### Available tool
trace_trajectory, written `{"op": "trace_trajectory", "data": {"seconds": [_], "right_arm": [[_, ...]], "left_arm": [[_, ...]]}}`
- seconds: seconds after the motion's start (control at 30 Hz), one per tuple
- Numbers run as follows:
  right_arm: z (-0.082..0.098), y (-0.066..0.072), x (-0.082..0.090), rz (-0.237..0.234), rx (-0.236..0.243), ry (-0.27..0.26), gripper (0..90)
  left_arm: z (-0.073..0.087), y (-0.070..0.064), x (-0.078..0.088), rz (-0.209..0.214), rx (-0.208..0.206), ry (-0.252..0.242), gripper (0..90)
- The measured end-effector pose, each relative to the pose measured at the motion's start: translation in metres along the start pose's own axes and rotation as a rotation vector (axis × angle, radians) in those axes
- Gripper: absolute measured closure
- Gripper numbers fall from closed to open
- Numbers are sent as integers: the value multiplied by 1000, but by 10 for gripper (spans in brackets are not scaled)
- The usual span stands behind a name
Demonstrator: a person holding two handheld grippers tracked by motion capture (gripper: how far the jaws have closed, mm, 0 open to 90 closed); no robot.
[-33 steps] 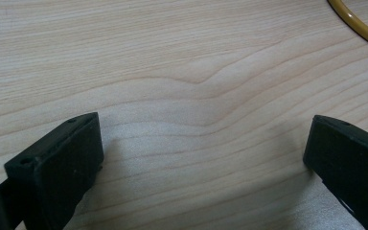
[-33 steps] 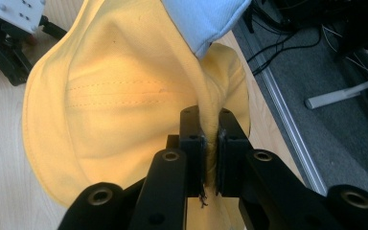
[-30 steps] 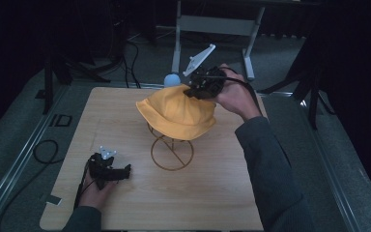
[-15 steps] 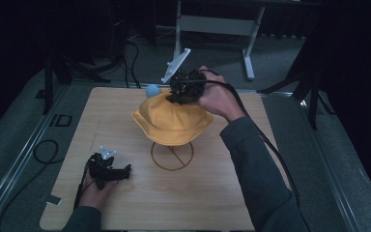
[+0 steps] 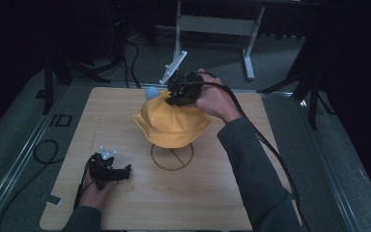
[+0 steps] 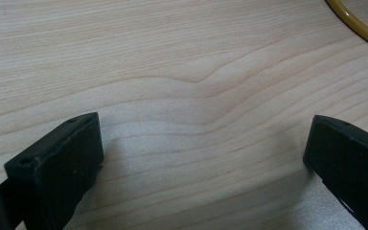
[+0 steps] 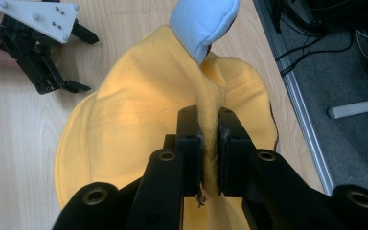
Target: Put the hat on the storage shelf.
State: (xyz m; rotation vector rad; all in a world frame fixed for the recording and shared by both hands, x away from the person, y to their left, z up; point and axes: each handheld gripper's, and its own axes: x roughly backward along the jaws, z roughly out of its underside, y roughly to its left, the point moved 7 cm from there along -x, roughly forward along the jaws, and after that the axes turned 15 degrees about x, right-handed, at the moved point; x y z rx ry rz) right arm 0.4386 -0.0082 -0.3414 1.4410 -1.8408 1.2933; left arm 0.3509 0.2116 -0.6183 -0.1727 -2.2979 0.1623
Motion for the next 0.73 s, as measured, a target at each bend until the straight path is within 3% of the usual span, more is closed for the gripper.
{"op": "trace_trajectory", "data": {"seconds": [0.17,0.37,0.47,0.73], "right_arm": [[2,0,0,-10,-20,-11,804],[2,0,2,2,-38,-3,474],[2,-3,5,17,-62,-11,376],[3,-8,19,78,-71,-30,291]], "left_arm": [[0,0,0,0,0,0,2],[0,0,0,0,0,0,2],[0,0,0,0,0,0,2],[0,0,0,0,0,0,2]]}}
